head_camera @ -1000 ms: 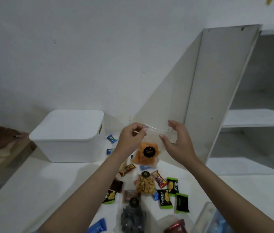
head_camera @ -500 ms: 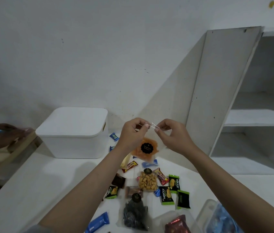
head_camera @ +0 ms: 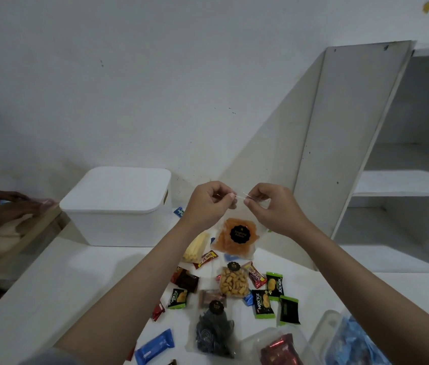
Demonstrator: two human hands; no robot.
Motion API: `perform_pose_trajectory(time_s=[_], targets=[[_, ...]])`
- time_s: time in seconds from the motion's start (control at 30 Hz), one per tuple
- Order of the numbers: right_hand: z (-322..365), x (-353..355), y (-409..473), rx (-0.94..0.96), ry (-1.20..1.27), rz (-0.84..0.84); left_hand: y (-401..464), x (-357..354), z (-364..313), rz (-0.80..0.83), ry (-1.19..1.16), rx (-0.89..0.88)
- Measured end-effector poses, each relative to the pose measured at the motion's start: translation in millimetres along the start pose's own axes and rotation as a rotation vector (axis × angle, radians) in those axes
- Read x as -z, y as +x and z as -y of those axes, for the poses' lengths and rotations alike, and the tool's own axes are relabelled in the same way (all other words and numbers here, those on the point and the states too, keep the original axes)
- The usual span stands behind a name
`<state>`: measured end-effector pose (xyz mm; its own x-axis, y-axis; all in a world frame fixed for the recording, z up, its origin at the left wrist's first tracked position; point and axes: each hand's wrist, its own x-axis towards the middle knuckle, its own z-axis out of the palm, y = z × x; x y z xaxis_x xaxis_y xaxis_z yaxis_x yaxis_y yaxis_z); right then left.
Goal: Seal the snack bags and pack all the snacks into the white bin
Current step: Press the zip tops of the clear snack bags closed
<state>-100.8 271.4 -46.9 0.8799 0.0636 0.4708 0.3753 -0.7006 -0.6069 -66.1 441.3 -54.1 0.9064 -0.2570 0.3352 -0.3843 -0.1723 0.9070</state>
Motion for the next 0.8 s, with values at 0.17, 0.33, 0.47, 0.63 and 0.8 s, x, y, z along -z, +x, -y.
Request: perform_pose_trajectory(time_s=[0.17,0.33,0.47,0.63,0.8], targets=[[1.7,-3.6,0.4,0.006,-0.014,0.026,-0.7,2.6,-1.2,0.044,0.140,-0.005],[4.2,-4.9,3.1,0.007,-0.008,0.033,-0.9,4.8,-3.4,0.033,0.211,-0.048],[5.2,-4.7,4.7,0.007,0.013,0.047,-1.9,6.6,-2.7,0.028,0.195,-0.051],[9.1,-4.5,4.6,0.007,0.069,0.028,-4.5,5.3,-4.3,0.043,0.156,-0.060],[8.2,-5.1,4.0,0.012,0.136,0.006,-2.8,6.0,-5.0,0.076,0.141,-0.057]])
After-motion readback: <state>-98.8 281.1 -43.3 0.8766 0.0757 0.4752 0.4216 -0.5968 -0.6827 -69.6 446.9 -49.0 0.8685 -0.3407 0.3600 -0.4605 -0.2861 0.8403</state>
